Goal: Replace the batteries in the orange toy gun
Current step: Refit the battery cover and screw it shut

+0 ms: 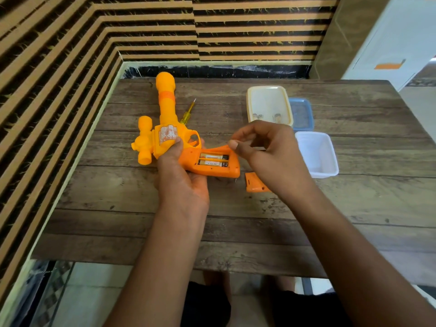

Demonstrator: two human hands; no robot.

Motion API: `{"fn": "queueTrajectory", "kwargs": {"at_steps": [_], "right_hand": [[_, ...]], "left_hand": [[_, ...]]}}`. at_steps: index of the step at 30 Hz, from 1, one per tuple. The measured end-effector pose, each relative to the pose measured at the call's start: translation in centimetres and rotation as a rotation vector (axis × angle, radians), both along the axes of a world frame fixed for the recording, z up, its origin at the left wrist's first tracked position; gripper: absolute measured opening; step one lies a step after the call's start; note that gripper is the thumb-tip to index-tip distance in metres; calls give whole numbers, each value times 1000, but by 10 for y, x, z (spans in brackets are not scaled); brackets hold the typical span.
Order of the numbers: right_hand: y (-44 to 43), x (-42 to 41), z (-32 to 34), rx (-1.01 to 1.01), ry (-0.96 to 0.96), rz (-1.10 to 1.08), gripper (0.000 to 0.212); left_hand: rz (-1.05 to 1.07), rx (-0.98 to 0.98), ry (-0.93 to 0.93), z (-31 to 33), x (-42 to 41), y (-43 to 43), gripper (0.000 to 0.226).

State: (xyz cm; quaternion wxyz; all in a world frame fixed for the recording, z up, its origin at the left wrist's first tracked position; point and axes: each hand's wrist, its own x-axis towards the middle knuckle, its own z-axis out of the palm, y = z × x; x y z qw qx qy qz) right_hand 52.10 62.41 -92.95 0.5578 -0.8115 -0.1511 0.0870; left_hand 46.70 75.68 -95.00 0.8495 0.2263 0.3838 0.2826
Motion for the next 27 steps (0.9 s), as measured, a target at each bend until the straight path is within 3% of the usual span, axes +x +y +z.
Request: {"fn": "queueTrajectory", "kwargs": {"at_steps": [6, 11, 16, 20, 27], "right_hand": [[-32, -1, 10, -485, -203, 107, 24], [-37, -4, 11, -829, -221, 342, 43], [-28, -4, 6, -906, -254, 392, 29], [-25, -9, 11, -979, -239, 362, 32], [-24, -10, 17, -773, -215, 296, 30]], "left_hand": [[-22, 27, 7, 0, 0, -4, 48], [-30, 44, 11, 0, 0, -6, 47], [-28, 43, 0, -3, 1, -4, 45], [-38, 49, 18, -2, 1, -5, 39], [-32, 20, 46, -2, 1, -3, 45]]}}
